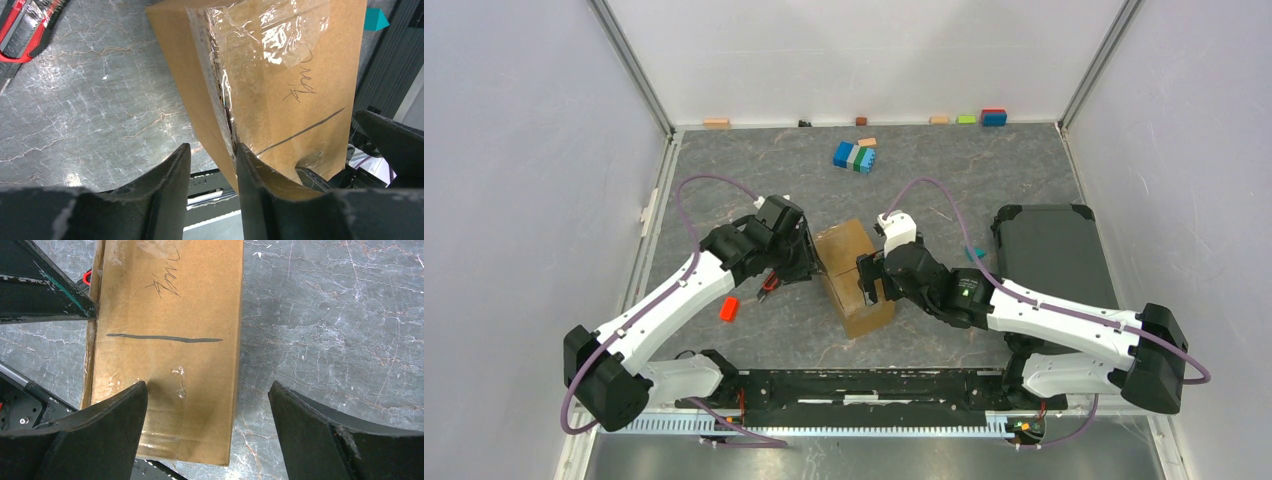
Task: Unpack the express box
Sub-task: Open the express box at the center of the board.
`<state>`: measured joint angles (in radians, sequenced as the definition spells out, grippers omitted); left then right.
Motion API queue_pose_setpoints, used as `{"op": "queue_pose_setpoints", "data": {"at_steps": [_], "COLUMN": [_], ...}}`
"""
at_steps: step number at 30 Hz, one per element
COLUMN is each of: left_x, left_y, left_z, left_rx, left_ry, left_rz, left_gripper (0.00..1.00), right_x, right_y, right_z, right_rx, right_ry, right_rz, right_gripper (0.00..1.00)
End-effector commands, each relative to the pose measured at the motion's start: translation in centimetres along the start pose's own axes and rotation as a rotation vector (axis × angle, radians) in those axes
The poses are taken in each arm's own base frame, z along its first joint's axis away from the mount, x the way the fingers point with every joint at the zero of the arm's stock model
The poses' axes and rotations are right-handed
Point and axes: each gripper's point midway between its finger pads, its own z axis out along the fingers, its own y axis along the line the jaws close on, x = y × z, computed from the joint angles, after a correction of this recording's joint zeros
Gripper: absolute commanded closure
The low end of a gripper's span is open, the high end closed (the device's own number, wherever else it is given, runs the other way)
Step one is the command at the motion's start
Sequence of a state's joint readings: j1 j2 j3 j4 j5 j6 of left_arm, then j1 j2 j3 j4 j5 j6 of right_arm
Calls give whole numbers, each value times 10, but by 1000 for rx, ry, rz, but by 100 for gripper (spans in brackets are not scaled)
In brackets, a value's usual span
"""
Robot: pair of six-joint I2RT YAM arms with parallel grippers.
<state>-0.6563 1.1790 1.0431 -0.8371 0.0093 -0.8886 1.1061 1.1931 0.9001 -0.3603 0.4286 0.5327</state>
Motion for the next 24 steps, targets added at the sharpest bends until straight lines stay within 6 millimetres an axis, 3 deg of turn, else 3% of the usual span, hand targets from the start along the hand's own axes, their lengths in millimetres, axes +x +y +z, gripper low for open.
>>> {"op": "queue_pose_setpoints", "data": {"at_steps": [1,6,17,24], "left_x": [4,4,5,12], "left_y": [-5,-6,17,19], "left_z": [0,1,-5,7], "left_rx": [37,38,-59,-75], "left_ry": [9,16,0,40], "left_rz": [-5,-12,14,30], "left_gripper": [53,46,72,84], "right_x": [-12,-10,-4,-5], "right_y": [3,2,-2,-3], "right_z": [-1,-1,1,1], "right_rx": [2,2,24,28], "right_ry": [-20,-19,-6,-3], "right_rz": [-17,-18,-24,-33], "right_gripper": [5,5,5,5]}}
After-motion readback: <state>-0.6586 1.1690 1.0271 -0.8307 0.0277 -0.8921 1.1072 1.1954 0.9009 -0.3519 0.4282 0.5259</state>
